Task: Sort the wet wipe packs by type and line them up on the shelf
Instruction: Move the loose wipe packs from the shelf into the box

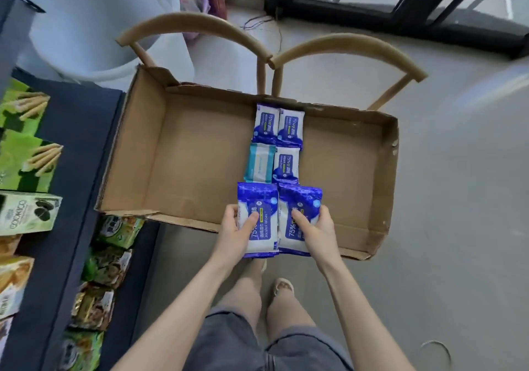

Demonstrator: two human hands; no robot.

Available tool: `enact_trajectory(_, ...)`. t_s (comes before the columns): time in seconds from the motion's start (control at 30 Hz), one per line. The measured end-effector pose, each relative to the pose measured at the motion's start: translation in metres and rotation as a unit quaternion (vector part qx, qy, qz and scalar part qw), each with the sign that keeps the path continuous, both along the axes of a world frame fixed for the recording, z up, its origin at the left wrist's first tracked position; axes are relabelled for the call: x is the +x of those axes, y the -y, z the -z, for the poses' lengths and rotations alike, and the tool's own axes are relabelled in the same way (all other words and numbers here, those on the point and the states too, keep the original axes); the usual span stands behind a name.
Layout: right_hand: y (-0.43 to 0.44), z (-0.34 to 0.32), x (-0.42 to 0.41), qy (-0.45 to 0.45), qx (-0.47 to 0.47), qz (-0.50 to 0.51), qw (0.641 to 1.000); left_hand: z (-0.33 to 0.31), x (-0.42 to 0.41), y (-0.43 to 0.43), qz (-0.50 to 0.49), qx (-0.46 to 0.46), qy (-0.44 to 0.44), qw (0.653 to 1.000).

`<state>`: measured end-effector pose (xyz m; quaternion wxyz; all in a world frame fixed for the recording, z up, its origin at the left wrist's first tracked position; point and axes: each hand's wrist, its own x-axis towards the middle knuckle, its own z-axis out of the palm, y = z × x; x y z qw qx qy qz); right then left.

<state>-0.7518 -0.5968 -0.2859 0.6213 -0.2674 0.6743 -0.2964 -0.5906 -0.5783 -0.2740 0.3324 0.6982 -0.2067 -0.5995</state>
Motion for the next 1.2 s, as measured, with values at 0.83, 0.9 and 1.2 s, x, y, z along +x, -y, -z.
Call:
enact_trajectory(0.83, 0.028, 0.278, 0.034, -0.282, -0.012, -0.115, 0.953, 0.29, -0.009, 0.023, 0.1, 0.077, 0.23, 0.965)
enact_trajectory(0.9, 0.026, 0.282, 0.033, -0.293, -0.024, -0.124, 0.948, 0.294, -0.008, 0.023, 0.106, 0.068, 0.235, 0.964)
enact_trajectory(1.2, 0.033, 0.275, 0.021, -0.275, 0.02, -0.178, 0.945, 0.283, 0.008, 0.034, 0.141, 0.079, 0.217, 0.963)
